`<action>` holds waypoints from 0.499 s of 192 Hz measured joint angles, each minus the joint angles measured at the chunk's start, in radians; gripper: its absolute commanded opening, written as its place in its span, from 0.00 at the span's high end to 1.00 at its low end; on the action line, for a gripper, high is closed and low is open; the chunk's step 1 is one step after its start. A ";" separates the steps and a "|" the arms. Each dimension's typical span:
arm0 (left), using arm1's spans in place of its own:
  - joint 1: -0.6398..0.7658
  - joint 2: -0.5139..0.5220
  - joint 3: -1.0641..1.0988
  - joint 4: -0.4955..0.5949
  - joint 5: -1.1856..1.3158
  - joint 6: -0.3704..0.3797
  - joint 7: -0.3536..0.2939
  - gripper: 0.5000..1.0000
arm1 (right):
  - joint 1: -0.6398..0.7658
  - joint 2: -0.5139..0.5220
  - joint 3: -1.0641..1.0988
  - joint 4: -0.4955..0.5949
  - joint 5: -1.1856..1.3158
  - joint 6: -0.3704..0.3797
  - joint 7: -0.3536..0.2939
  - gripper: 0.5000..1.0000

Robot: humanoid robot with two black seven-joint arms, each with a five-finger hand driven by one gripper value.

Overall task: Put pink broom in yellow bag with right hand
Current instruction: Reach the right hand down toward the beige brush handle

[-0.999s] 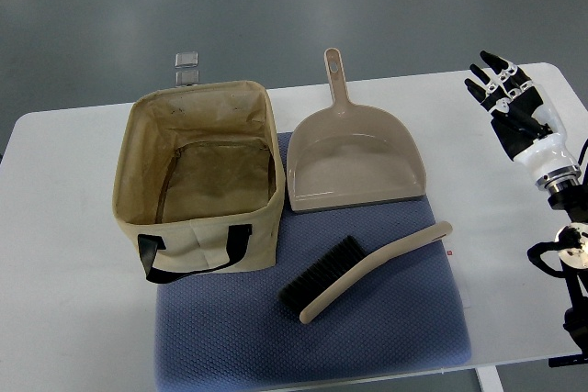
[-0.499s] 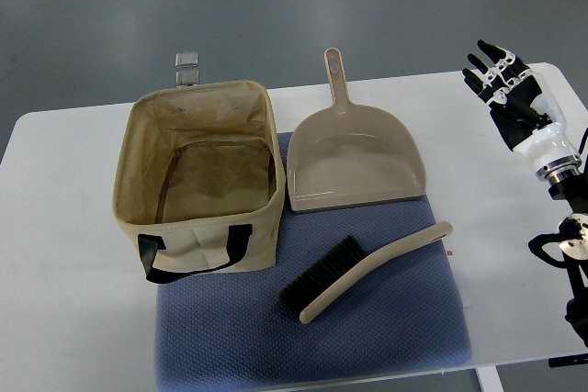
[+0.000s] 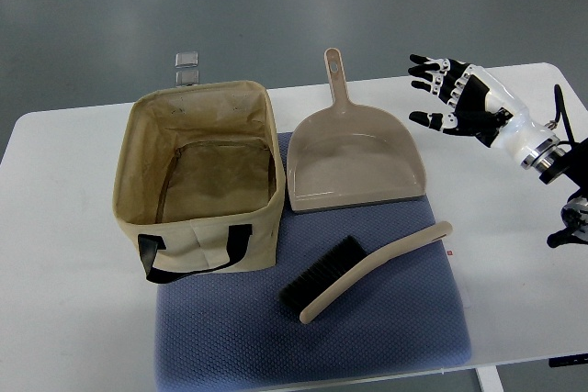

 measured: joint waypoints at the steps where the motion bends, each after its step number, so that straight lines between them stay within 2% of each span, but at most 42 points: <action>1: 0.000 0.000 0.000 0.000 0.000 0.000 0.000 0.00 | 0.002 -0.003 -0.005 0.001 -0.004 0.000 0.001 0.15; 58: 0.000 0.000 0.000 0.000 0.000 0.000 0.000 0.00 | 0.130 -0.204 -0.320 0.096 -0.255 -0.007 0.091 0.17; 77: 0.000 0.000 0.000 0.000 0.000 0.000 0.000 0.00 | 0.165 -0.238 -0.394 0.126 -0.329 -0.022 0.095 0.17; 96: 0.000 0.000 0.000 0.000 0.000 0.000 0.000 0.00 | 0.184 -0.246 -0.446 0.135 -0.449 -0.068 0.095 0.17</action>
